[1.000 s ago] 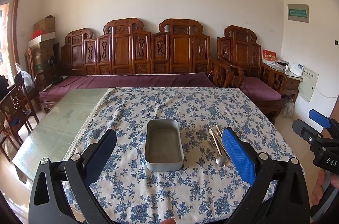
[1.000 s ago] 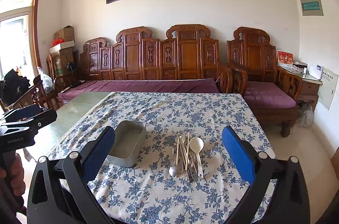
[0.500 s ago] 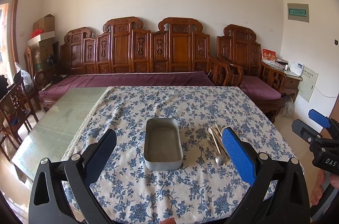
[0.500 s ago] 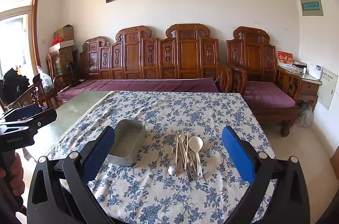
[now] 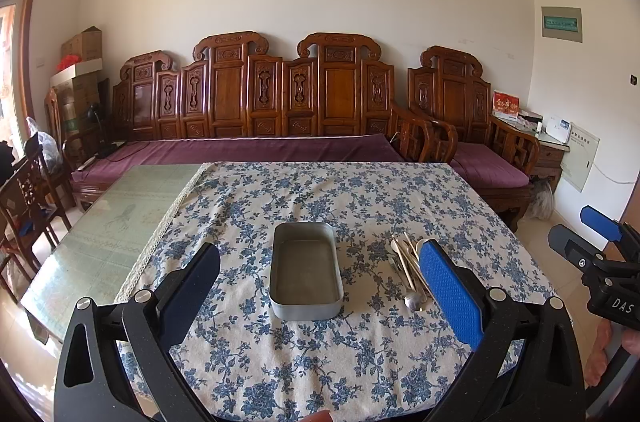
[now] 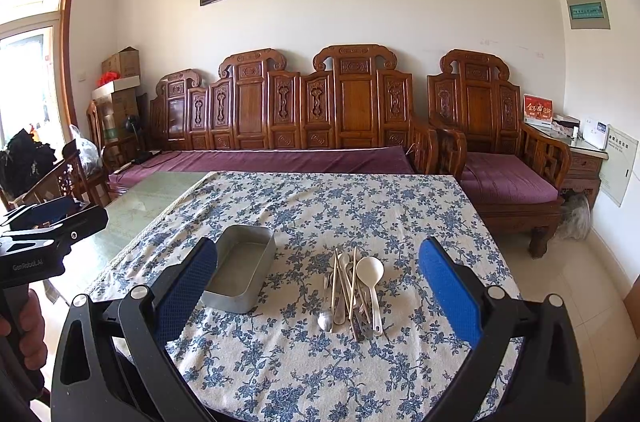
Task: Organize utensils
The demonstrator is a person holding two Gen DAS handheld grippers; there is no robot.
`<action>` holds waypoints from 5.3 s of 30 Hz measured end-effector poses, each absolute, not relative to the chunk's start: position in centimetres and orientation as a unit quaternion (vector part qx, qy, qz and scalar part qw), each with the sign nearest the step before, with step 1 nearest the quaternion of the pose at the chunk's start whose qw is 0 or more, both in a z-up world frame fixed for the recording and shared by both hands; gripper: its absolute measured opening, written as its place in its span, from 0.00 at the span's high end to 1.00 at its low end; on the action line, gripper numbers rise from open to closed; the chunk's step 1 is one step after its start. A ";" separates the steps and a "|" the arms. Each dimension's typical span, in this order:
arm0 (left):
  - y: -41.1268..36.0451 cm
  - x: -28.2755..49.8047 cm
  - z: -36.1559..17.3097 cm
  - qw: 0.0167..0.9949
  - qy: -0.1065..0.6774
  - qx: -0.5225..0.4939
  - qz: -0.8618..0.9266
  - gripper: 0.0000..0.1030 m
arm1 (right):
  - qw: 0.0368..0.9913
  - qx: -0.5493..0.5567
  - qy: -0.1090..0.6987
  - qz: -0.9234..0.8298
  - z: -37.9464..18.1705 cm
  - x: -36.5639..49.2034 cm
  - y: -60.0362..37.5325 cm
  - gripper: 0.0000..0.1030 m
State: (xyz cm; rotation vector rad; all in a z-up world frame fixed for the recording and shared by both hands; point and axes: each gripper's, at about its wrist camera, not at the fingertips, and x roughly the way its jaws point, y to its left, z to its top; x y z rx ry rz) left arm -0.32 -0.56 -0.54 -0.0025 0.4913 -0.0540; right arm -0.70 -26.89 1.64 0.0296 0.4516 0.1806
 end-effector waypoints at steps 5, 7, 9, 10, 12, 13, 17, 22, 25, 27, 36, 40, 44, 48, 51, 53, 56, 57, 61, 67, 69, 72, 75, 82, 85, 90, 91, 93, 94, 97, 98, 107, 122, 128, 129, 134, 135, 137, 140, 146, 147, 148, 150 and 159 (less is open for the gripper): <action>-0.6 0.0 -0.7 0.968 0.249 -0.003 -0.026 0.06 | 0.970 0.015 0.225 0.089 1.5 -0.7 -26.8 0.02; -0.6 0.1 -0.9 0.967 0.252 -0.003 -0.027 0.06 | 0.970 0.014 0.226 0.088 1.3 -0.7 -26.8 0.02; -0.5 0.4 -1.1 0.966 0.256 -0.003 -0.027 0.06 | 0.969 0.014 0.229 0.087 1.1 -0.5 -26.8 0.02; -0.5 0.6 -1.3 0.966 0.258 -0.003 -0.027 0.06 | 0.969 0.014 0.231 0.086 0.9 -0.4 -26.8 0.02; -0.4 1.0 -1.9 0.963 0.267 -0.005 -0.029 0.06 | 0.968 0.012 0.235 0.084 0.4 0.0 -26.9 0.02; -0.2 1.2 -2.2 0.962 0.270 -0.005 -0.029 0.06 | 0.968 0.012 0.238 0.082 0.0 0.2 -27.0 0.02; 0.0 2.2 -3.6 0.957 0.289 -0.007 -0.028 0.06 | 0.964 0.014 0.253 0.077 -1.5 1.3 -27.2 0.02; -0.1 3.6 -5.6 0.948 0.315 -0.008 -0.034 0.06 | 0.961 0.018 0.265 0.073 -3.5 2.6 -27.6 0.02; -0.2 4.5 -6.6 0.944 0.328 -0.002 -0.036 0.06 | 0.959 0.018 0.273 0.069 -4.6 3.4 -27.9 0.02; -0.4 5.1 -7.4 0.941 0.336 0.002 -0.044 0.06 | 0.958 0.019 0.277 0.068 -5.3 4.0 -28.2 0.02; -2.2 7.4 -10.0 0.925 0.370 0.028 -0.078 0.06 | 0.951 0.013 0.301 0.065 -8.0 6.1 -28.8 0.02; -3.2 8.6 -11.4 0.915 0.392 0.039 -0.091 0.06 | 0.946 0.010 0.317 0.062 -9.6 7.1 -29.4 0.02; -4.5 9.9 -13.1 0.901 0.417 0.049 -0.105 0.06 | 0.940 0.006 0.335 0.062 -11.4 7.9 -30.3 0.02; -5.9 11.2 -14.8 0.891 0.433 0.071 -0.115 0.06 | 0.932 0.001 0.358 0.064 -13.5 8.8 -31.3 0.02; -6.9 12.1 -15.7 0.887 0.438 0.082 -0.122 0.06 | 0.930 -0.011 0.362 0.066 -14.9 9.2 -31.9 0.02; -7.7 12.8 -16.4 0.884 0.442 0.086 -0.128 0.06 | 0.926 -0.014 0.370 0.067 -15.7 9.5 -32.3 0.03; -8.5 13.8 -17.1 0.881 0.446 0.089 -0.135 0.06 | 0.921 -0.015 0.383 0.066 -16.5 10.0 -33.2 0.08; -9.0 14.3 -17.4 0.879 0.447 0.092 -0.137 0.06 | 0.919 -0.012 0.389 0.067 -16.8 10.2 -33.5 0.10; -10.2 15.5 -18.3 0.879 0.443 0.096 -0.150 0.06 | 0.913 -0.006 0.403 0.067 -17.5 10.7 -34.5 0.11; -12.2 18.0 -20.0 0.871 0.452 0.083 -0.172 0.06 | 0.906 0.003 0.417 0.078 -18.1 11.5 -35.5 0.15; -13.0 18.9 -21.0 0.865 0.462 0.074 -0.183 0.06 | 0.904 0.003 0.420 0.083 -18.2 11.7 -35.8 0.16; -14.0 20.1 -22.3 0.855 0.474 0.066 -0.199 0.15 | 0.900 0.008 0.427 0.089 -18.6 12.1 -36.2 0.17; -14.6 21.4 -23.9 0.841 0.496 0.048 -0.212 0.30 | 0.896 0.013 0.433 0.093 -19.0 12.3 -36.6 0.18; -16.0 22.3 -26.4 0.829 0.510 0.035 -0.225 0.49 | 0.895 0.024 0.434 0.097 -19.1 12.3 -37.1 0.18; -16.4 22.4 -26.3 0.832 0.506 0.037 -0.226 0.63 | 0.896 0.025 0.432 0.097 -19.0 12.3 -37.2 0.18; -16.1 22.2 -26.3 0.827 0.511 0.028 -0.234 0.79 | 0.898 0.019 0.430 0.096 -18.9 12.1 -37.0 0.18; -16.0 22.0 -26.3 0.827 0.510 0.030 -0.234 0.80 | 0.898 0.018 0.429 0.096 -18.9 12.0 -36.9 0.18; -15.8 21.6 -26.1 0.828 0.508 0.029 -0.237 0.86 | 0.898 0.014 0.429 0.095 -18.9 12.0 -36.6 0.18; -15.7 21.3 -26.1 0.828 0.507 0.031 -0.237 0.91 | 0.898 0.012 0.428 0.096 -18.8 12.0 -36.5 0.18; -15.3 20.8 -25.7 0.830 0.504 0.032 -0.236 0.94 | 0.899 0.003 0.427 0.097 -18.7 11.9 -35.9 0.18; -15.1 20.6 -25.6 0.831 0.503 0.031 -0.238 0.95 | 0.899 0.002 0.427 0.097 -18.7 11.9 -35.7 0.18; -13.4 19.5 -25.1 0.836 0.498 0.037 -0.228 0.99 | 0.898 -0.008 0.429 0.100 -18.8 11.7 -33.9 0.18; -9.7 18.7 -22.8 0.855 0.472 0.015 -0.216 0.99 | 0.883 0.004 0.447 0.145 -19.8 15.4 -30.5 0.37; -8.8 18.5 -21.4 0.862 0.458 0.003 -0.218 0.99 | 0.874 0.031 0.456 0.168 -20.3 17.8 -28.8 0.56; -8.7 18.5 -21.2 0.863 0.456 0.002 -0.219 0.99 | 0.872 0.030 0.458 0.171 -20.4 18.2 -28.3 0.57; -8.1 18.2 -20.3 0.866 0.448 0.001 -0.221 0.99 | 0.864 0.002 0.478 0.159 -21.9 19.9 -26.7 0.63; -8.0 18.2 -20.2 0.867 0.447 0.000 -0.221 0.99 | 0.863 -0.005 0.482 0.152 -22.2 20.1 -26.6 0.65; -7.8 18.2 -20.0 0.867 0.446 -0.002 -0.221 0.99 | 0.861 -0.014 0.489 0.142 -22.9 20.4 -26.5 0.68; -7.5 18.2 -19.7 0.868 0.445 -0.003 -0.221 0.99 | 0.858 -0.020 0.496 0.134 -23.6 20.7 -26.5 0.77; -7.1 18.3 -19.1 0.869 0.442 0.000 -0.221 0.99 | 0.860 -0.017 0.493 0.127 -23.2 20.8 -27.1 0.91; -6.9 18.4 -18.9 0.870 0.442 0.000 -0.220 0.99 | 0.863 -0.018 0.490 0.123 -22.8 20.7 -27.3 0.91; -6.8 18.5 -18.7 0.870 0.442 -0.001 -0.220 0.99 | 0.864 -0.016 0.488 0.122 -22.5 20.7 -27.4 0.92; -6.4 18.6 -18.1 0.873 0.437 -0.002 -0.219 0.99 | 0.869 -0.011 0.480 0.118 -21.5 20.5 -27.8 0.92; -4.2 19.2 -16.1 0.883 0.422 0.005 -0.204 0.99 | 0.890 -0.011 0.443 0.107 -18.4 19.6 -29.1 0.94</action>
